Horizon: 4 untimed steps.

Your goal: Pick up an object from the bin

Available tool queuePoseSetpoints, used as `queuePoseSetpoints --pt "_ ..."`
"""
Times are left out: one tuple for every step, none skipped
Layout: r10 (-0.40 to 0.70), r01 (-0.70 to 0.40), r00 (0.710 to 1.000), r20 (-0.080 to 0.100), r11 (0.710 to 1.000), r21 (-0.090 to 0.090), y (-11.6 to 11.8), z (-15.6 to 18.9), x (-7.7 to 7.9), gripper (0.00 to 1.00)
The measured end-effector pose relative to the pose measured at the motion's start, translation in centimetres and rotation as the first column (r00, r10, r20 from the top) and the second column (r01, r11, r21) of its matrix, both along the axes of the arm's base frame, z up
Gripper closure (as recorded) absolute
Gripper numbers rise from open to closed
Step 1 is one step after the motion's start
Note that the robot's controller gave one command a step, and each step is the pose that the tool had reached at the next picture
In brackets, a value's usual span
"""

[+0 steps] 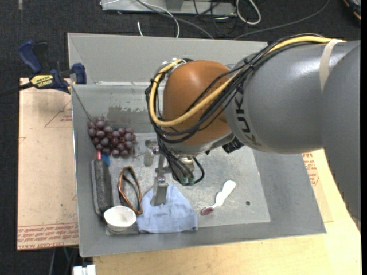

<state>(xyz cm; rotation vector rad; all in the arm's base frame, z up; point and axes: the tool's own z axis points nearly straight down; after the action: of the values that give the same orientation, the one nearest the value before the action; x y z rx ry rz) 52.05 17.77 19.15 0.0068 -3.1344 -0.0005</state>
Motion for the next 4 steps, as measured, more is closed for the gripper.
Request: queuePoseSetpoints --pt "-0.004 0.004 1.000 0.007 1.000 0.001 -0.1 0.4 0.2 0.00" --pt "0.103 -0.103 0.995 0.009 0.995 0.001 -3.0 -9.1 -3.0 0.00" --pt "0.178 -0.178 0.984 0.014 0.984 0.002 -3.0 -8.8 -3.6 0.00" --pt "0.377 -0.377 0.926 0.010 0.926 0.002 -3.6 -8.9 -4.0 0.00"
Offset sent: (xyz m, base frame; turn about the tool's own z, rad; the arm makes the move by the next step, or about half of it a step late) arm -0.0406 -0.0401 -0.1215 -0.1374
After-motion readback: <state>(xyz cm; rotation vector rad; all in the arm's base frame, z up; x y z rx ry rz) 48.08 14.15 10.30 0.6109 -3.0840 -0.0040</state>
